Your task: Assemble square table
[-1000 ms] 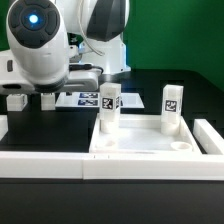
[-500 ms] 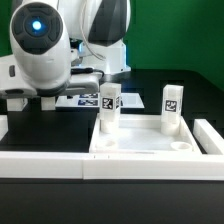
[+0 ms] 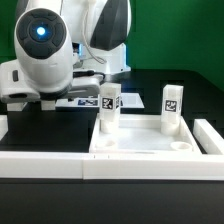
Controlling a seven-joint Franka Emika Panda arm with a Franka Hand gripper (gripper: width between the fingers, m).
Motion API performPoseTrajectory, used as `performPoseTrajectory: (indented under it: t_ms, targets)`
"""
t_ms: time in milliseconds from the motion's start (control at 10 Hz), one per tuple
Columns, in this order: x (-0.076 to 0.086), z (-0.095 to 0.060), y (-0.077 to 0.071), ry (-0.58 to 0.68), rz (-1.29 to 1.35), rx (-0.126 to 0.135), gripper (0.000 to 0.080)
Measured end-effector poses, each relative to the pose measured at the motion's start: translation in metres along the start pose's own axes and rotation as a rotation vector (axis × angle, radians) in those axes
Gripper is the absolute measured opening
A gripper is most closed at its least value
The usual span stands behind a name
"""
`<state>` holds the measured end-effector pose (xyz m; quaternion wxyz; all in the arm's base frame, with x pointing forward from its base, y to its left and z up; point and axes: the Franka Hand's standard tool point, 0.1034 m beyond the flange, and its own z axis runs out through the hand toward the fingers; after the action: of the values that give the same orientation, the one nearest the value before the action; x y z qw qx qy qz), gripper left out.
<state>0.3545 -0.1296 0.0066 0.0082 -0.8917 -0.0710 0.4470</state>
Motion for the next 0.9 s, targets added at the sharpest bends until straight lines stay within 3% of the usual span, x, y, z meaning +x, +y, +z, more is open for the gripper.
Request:
performPoseTrajectory:
  t_ms: [200, 900]
  targets:
    - [0.0002, -0.0002, -0.0004, 0.0, -0.001, -0.001, 0.0322]
    - [0.0006, -0.0005, -0.0016, 0.0, -0.004, -0.004, 0.0294]
